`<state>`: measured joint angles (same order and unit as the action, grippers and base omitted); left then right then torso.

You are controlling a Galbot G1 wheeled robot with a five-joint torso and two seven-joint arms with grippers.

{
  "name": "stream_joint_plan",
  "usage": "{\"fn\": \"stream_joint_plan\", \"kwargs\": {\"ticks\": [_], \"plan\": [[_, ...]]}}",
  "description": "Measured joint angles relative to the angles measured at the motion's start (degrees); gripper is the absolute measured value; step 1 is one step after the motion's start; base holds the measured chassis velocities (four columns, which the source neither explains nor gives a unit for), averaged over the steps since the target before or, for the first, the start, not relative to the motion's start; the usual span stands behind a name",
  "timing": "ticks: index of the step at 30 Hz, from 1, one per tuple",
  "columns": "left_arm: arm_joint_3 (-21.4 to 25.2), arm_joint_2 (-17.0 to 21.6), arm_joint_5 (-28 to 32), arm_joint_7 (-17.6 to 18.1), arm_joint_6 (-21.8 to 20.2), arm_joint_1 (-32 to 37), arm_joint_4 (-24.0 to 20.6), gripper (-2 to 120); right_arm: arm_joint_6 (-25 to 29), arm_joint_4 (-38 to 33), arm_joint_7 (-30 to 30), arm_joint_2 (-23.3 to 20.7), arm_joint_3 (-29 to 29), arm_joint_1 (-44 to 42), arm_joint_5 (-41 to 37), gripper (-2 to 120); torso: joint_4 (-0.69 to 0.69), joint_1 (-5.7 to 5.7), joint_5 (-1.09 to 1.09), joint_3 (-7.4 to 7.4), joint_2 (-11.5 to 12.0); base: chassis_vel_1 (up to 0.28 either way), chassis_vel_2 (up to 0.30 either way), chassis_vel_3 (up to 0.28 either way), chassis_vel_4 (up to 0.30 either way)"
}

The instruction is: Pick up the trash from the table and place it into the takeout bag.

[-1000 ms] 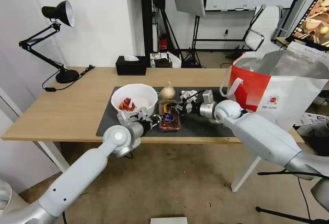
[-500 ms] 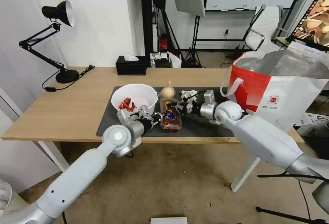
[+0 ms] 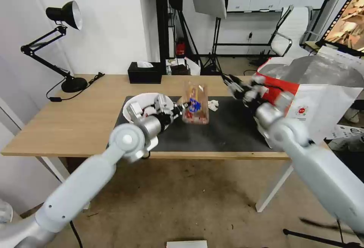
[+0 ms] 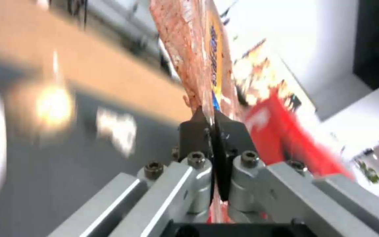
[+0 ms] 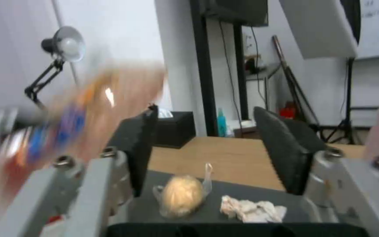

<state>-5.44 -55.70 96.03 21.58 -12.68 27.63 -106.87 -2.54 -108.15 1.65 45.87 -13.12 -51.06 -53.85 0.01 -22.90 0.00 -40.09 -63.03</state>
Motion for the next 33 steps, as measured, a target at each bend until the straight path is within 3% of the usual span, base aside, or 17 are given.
{"fn": "stream_joint_plan", "kwargs": {"ticks": [5,8,9,12,13,16,17,19,20,21,22,25,26,30,33], "plan": [[-2.08,-0.88,-1.15,-1.57,1.71,-8.73,3.67,0,1.30,-4.51,0.01,0.99,-4.84,-11.53,10.80,76,0.02,-0.01,0.00,0.00,0.01,0.000,0.000,0.000,0.000],[-6.60,-4.77,-2.94,-2.74,3.31,-17.92,8.42,0,3.86,-6.76,0.02,3.15,-8.33,-20.73,18.71,89,-0.01,-0.01,0.03,-0.01,0.01,0.000,0.000,0.000,0.000],[-6.60,-4.77,-2.94,-2.74,3.31,-17.92,8.42,0,3.86,-6.76,0.02,3.15,-8.33,-20.73,18.71,89,-0.01,-0.01,0.03,-0.01,0.01,0.000,0.000,0.000,0.000],[-12.32,-11.48,-6.37,-3.66,4.45,-27.38,13.82,0,5.63,-9.46,0.05,5.50,-11.20,-27.48,23.88,99,-0.01,-0.01,0.02,-0.01,0.01,0.000,0.000,0.000,0.000],[-12.32,-11.48,-6.37,-3.66,4.45,-27.38,13.82,0,5.63,-9.46,0.05,5.50,-11.20,-27.48,23.88,99,-0.01,-0.01,0.02,-0.01,0.01,0.000,0.000,0.000,0.000],[-18.35,-19.75,-13.57,-4.93,6.04,-34.51,21.08,0,6.82,-10.48,0.24,7.54,-11.84,-30.92,26.21,100,-0.02,-0.01,0.03,0.00,0.00,0.000,0.000,0.000,0.000],[-18.35,-19.75,-13.57,-4.93,6.04,-34.51,21.08,0,6.82,-10.48,0.24,7.54,-11.84,-30.92,26.21,100,-0.02,-0.01,0.03,0.00,0.00,0.000,0.000,0.000,0.000],[-24.20,-29.29,-25.17,-10.44,8.46,-39.35,32.95,0,7.81,-11.01,0.59,9.08,-11.88,-32.79,27.99,100,-0.04,-0.02,0.05,-0.01,0.01,0.000,0.000,0.000,0.000],[-24.20,-29.29,-25.17,-10.44,8.46,-39.35,32.95,0,7.81,-11.01,0.59,9.08,-11.88,-32.79,27.99,100,-0.04,-0.02,0.05,-0.01,0.01,0.000,0.000,0.000,0.000],[-26.85,-33.00,-32.09,-14.70,10.78,-40.73,39.14,0,7.96,-11.24,0.78,9.61,-11.79,-33.31,28.54,100,-0.05,-0.02,0.05,-0.01,0.01,0.000,0.000,0.000,0.000],[-26.85,-33.00,-32.09,-14.70,10.78,-40.73,39.14,0,7.96,-11.24,0.78,9.61,-11.79,-33.31,28.54,100,-0.05,-0.02,0.05,-0.01,0.01,0.000,0.000,0.000,0.000],[-32.00,-36.21,-43.89,-23.20,15.35,-42.04,47.47,0,8.40,-11.32,1.79,10.10,-11.12,-33.91,29.51,100,-0.02,-0.02,0.03,-0.01,0.01,0.000,0.000,0.000,0.000],[-32.00,-36.21,-43.89,-23.20,15.35,-42.04,47.47,0,8.40,-11.32,1.79,10.10,-11.12,-33.91,29.51,100,-0.02,-0.02,0.03,-0.01,0.01,0.000,0.000,0.000,0.000],[-35.95,-36.17,-49.65,-30.74,16.15,-41.88,49.61,0,9.15,-11.46,2.55,10.24,-11.13,-35.46,29.73,100,0.02,-0.02,0.00,-0.02,0.02,0.000,0.000,0.000,0.000],[-36.72,-36.12,-49.91,-31.65,16.12,-41.77,49.66,0,9.24,-11.46,2.64,10.18,-11.14,-35.59,29.69,100,-0.01,-0.02,0.01,-0.02,0.02,0.000,0.000,0.000,0.000]]}}
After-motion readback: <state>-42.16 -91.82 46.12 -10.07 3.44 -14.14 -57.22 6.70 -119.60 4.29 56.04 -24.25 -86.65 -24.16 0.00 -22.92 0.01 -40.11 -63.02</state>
